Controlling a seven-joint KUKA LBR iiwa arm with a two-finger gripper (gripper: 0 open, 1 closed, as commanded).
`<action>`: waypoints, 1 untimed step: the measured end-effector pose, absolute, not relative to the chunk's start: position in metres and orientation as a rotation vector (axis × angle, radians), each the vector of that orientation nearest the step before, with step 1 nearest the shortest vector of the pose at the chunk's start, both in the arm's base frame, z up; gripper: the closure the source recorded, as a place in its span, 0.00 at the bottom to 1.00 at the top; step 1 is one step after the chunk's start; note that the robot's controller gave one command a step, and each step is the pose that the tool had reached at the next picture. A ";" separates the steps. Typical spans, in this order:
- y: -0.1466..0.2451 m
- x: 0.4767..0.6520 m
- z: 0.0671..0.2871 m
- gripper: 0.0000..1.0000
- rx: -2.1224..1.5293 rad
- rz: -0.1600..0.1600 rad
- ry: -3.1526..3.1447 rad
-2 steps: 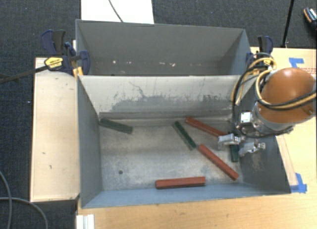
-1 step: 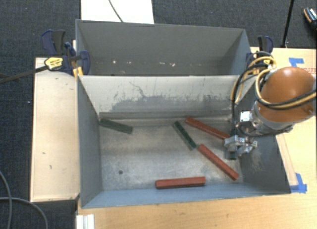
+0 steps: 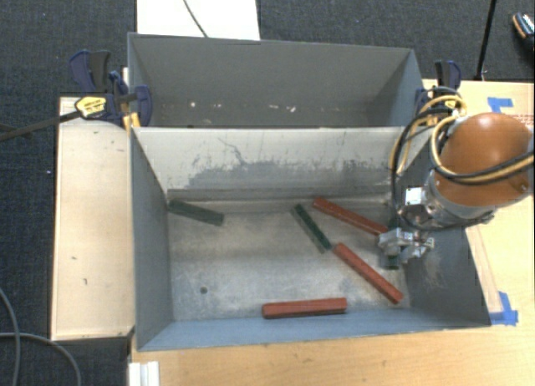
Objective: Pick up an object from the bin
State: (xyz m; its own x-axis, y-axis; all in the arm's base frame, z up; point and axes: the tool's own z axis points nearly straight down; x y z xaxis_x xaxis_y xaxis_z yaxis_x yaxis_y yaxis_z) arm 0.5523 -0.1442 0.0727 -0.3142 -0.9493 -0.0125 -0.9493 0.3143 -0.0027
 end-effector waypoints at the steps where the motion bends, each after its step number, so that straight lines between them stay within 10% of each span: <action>1: -0.144 0.552 0.073 1.00 -1.832 0.009 2.538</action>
Offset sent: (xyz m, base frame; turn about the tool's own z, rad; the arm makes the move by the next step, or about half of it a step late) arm 0.0000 0.0000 0.0000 0.0000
